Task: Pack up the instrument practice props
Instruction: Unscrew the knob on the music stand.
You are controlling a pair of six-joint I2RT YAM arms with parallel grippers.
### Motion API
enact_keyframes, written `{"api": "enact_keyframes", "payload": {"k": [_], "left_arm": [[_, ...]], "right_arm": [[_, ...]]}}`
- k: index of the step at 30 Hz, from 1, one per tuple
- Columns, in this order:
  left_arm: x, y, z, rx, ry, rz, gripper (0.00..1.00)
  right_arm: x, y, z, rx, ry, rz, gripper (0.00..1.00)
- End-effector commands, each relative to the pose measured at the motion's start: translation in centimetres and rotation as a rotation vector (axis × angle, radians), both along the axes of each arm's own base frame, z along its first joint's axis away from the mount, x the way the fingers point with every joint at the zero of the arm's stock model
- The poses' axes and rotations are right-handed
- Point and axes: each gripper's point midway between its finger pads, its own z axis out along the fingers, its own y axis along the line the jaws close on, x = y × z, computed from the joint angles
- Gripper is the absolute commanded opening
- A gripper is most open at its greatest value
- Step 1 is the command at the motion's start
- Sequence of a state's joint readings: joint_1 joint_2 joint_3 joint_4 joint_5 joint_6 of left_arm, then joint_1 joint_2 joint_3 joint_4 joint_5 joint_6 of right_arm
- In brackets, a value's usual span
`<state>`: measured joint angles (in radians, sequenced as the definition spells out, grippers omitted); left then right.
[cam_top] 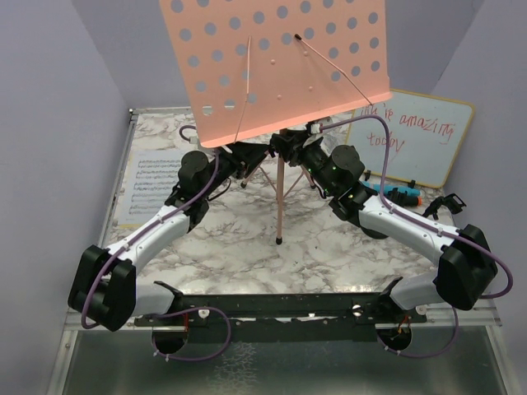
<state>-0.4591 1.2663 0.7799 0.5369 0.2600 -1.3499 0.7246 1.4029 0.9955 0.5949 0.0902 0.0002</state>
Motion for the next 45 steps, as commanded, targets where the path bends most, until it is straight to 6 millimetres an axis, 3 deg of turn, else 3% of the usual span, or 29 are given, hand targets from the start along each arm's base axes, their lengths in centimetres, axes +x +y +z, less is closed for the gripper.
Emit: {"api": "enact_keyframes", "payload": {"k": [1, 6, 21, 23, 26, 31, 41, 45], "left_arm": [[0.2, -0.6, 0.2, -0.016, 0.012, -0.025, 0.48], [0.3, -0.6, 0.3, -0.023, 0.018, -0.028, 0.40], [0.5, -1.4, 1.4, -0.052, 0.025, -0.047, 0.39], [0.5, -1.5, 1.2, -0.055, 0.034, -0.047, 0.33], [0.5, -1.3, 0.5, -0.069, 0.066, -0.039, 0.15], [0.1, -1.0, -0.5, -0.119, 0.143, -0.026, 0.00], [-0.6, 0.7, -2.8, -0.256, 0.313, 0.051, 0.00], [-0.4, 0.8, -2.2, -0.209, 0.248, 0.060, 0.13]], "right_arm": [[0.5, -0.1, -5.9, -0.141, 0.154, -0.013, 0.00], [0.5, -0.1, -6.0, -0.142, 0.154, -0.016, 0.00], [0.4, 0.0, -5.9, -0.142, 0.154, -0.009, 0.00], [0.4, 0.0, -5.9, -0.142, 0.154, -0.006, 0.00], [0.4, 0.0, -6.0, -0.142, 0.155, -0.008, 0.00], [0.4, 0.0, -6.0, -0.141, 0.155, -0.006, 0.00], [0.3, 0.0, -5.9, -0.140, 0.151, -0.002, 0.00], [0.3, 0.0, -6.0, -0.141, 0.153, -0.004, 0.00]]}}
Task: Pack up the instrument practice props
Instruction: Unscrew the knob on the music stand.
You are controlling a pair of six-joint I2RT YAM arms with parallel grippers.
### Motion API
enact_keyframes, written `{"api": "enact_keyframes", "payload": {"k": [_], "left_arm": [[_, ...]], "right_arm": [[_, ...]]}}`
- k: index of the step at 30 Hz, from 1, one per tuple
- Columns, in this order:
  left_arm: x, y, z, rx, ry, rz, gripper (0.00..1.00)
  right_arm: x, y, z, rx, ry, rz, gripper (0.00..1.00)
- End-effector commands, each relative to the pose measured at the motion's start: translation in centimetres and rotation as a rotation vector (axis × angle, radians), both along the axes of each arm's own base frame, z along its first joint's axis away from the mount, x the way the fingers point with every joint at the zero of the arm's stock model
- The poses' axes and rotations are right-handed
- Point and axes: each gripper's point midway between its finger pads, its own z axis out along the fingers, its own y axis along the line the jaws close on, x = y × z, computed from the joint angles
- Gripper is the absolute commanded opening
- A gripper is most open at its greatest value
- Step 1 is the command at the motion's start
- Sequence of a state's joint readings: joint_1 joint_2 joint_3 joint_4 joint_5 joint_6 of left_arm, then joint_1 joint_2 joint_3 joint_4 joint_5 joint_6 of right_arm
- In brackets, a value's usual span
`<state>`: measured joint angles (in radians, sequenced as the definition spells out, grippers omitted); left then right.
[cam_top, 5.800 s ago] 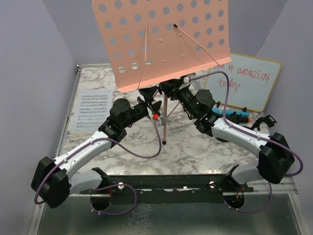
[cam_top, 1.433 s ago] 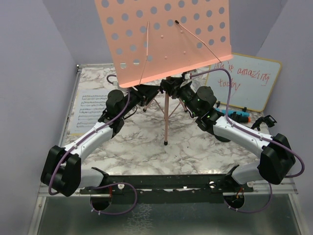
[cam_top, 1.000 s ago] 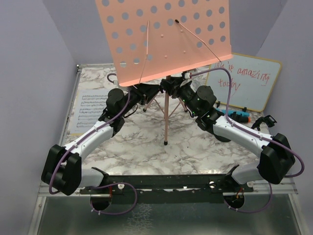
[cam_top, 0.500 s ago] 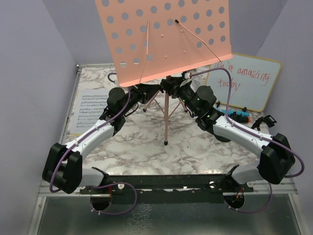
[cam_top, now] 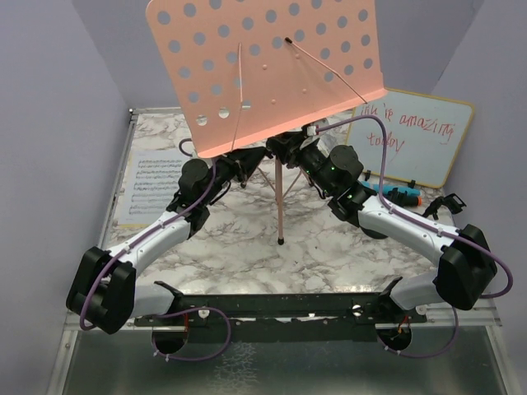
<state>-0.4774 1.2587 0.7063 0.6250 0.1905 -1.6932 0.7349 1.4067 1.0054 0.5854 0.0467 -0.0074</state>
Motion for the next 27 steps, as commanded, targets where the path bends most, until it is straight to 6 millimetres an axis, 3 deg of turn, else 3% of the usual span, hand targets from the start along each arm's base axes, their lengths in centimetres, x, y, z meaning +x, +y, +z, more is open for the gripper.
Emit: {"api": "enact_keyframes", "payload": {"k": [1, 6, 11, 16, 21, 27], "left_arm": [[-0.2, 0.4, -2.0, 0.089, 0.017, 0.023, 0.16], [-0.2, 0.9, -0.1, 0.198, -0.136, 0.059, 0.32], [-0.5, 1.0, -0.5, 0.364, -0.283, 0.054, 0.40], [-1.5, 0.6, -0.1, 0.611, -0.569, 0.002, 0.50], [-2.4, 1.6, -0.5, 0.862, -0.839, 0.018, 0.63], [-3.3, 2.7, -0.3, 1.124, -1.158, 0.054, 0.65]], "right_arm": [[1.0, -1.1, -6.0, -0.130, 0.155, -0.057, 0.00], [1.0, -1.1, -6.0, -0.128, 0.154, -0.059, 0.00], [1.1, -1.1, -6.1, -0.129, 0.155, -0.060, 0.00], [1.0, -1.0, -6.6, -0.143, 0.152, -0.050, 0.00], [0.4, -0.7, -7.1, -0.157, 0.133, -0.015, 0.00], [-0.3, -0.7, -7.8, -0.183, 0.113, 0.019, 0.00]]}}
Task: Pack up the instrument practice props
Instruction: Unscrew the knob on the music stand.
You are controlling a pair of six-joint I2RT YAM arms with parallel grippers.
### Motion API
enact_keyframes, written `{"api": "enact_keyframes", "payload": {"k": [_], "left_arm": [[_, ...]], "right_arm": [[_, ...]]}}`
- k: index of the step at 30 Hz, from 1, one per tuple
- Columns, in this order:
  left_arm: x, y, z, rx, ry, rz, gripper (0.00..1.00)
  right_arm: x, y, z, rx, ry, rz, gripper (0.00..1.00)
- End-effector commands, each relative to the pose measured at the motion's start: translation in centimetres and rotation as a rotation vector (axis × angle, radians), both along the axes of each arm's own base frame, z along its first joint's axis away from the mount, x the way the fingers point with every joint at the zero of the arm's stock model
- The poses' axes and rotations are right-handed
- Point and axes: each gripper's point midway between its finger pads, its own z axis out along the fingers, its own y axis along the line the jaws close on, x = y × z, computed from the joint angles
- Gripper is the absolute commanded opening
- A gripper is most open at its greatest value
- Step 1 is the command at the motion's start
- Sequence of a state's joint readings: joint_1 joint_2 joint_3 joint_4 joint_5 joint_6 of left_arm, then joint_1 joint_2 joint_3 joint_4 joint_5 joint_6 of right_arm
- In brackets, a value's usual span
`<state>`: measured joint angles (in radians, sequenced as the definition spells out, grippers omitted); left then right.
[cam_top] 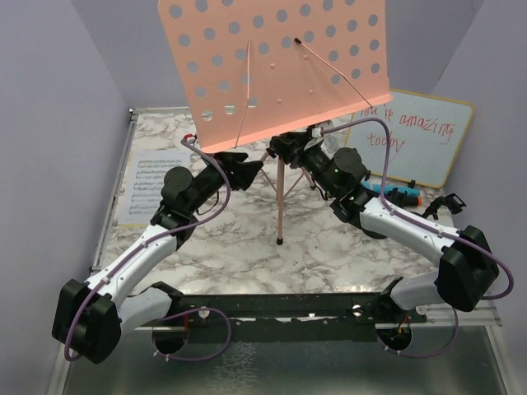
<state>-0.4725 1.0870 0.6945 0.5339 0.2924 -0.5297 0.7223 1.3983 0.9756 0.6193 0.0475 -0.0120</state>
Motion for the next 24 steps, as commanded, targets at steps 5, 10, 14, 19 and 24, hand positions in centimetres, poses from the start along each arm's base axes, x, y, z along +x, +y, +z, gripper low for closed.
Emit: {"api": "enact_keyframes", "payload": {"k": [5, 10, 14, 19, 24], "left_arm": [[-1.6, 0.9, -1.3, 0.483, -0.571, -0.048, 0.68], [-1.6, 0.7, -1.8, 0.592, -0.703, -0.068, 0.72], [-1.3, -0.1, -1.5, 0.645, -0.779, -0.078, 0.73], [-1.2, -1.8, -0.4, 0.704, -0.902, -0.097, 0.72], [-0.2, -2.2, 1.1, 0.788, -1.002, -0.038, 0.65]], "right_arm": [[-1.6, 0.7, -7.8, -0.181, 0.105, 0.102, 0.00], [-1.7, 1.0, -8.1, -0.196, 0.106, 0.120, 0.00], [-1.8, 1.1, -8.3, -0.202, 0.106, 0.130, 0.01], [-1.9, 1.1, -8.2, -0.207, 0.102, 0.134, 0.00], [-2.1, 1.0, -7.9, -0.205, 0.096, 0.138, 0.00]]}}
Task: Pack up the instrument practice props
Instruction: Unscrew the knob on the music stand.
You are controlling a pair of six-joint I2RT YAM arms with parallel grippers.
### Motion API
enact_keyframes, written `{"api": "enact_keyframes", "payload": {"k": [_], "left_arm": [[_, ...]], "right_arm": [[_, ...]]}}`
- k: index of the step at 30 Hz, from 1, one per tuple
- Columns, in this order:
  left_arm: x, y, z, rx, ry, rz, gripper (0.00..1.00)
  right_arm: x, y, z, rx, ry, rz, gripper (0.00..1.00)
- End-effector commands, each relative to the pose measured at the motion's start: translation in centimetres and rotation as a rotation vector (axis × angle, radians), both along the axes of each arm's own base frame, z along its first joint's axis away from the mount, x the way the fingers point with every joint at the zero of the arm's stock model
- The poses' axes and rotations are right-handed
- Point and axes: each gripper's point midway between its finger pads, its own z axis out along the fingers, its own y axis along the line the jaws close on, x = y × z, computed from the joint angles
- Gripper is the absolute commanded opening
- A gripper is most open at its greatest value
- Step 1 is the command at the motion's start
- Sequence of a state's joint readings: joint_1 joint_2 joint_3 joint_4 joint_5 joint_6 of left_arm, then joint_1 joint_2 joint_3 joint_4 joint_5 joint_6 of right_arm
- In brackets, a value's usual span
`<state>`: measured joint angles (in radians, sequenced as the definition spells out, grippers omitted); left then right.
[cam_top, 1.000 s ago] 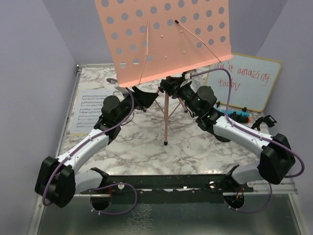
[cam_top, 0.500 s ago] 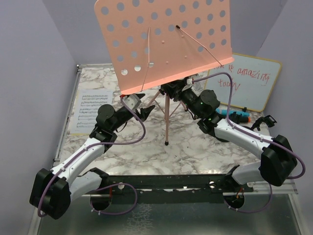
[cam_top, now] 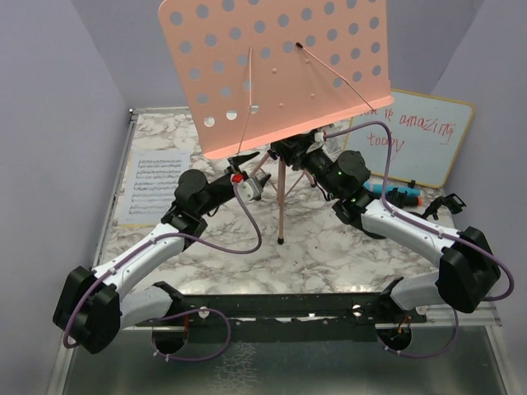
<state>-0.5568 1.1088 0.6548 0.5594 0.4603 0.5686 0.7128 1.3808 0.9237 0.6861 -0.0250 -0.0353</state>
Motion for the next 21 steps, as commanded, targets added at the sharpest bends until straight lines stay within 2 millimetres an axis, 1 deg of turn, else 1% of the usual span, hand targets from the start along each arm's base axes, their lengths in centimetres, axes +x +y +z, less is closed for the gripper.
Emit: {"api": "enact_keyframes", "payload": {"k": [1, 2, 4, 12, 15, 18, 21], "left_arm": [[0.9, -0.3, 3.3, 0.054, -0.196, 0.032, 0.62], [1.1, -0.4, 3.6, 0.059, -0.212, 0.040, 0.59], [1.1, -0.7, 3.6, 0.088, -0.251, 0.044, 0.56], [1.5, -1.8, 3.5, 0.161, -0.341, 0.048, 0.55], [1.9, -2.1, 3.5, 0.183, -0.358, 0.059, 0.50], [2.2, -2.4, 3.4, 0.211, -0.385, 0.069, 0.48], [2.4, -2.5, 3.8, 0.213, -0.393, 0.075, 0.45]], "right_arm": [[-1.1, 0.9, -7.8, -0.202, 0.140, 0.077, 0.00], [-1.1, 0.9, -7.9, -0.202, 0.142, 0.077, 0.00], [-1.1, 1.0, -7.9, -0.201, 0.143, 0.079, 0.00], [-1.1, 1.2, -8.1, -0.201, 0.153, 0.089, 0.00], [-1.1, 1.2, -8.0, -0.201, 0.151, 0.087, 0.00], [-1.0, 1.2, -8.0, -0.204, 0.152, 0.083, 0.00], [-1.0, 1.1, -8.1, -0.206, 0.153, 0.081, 0.00]]}}
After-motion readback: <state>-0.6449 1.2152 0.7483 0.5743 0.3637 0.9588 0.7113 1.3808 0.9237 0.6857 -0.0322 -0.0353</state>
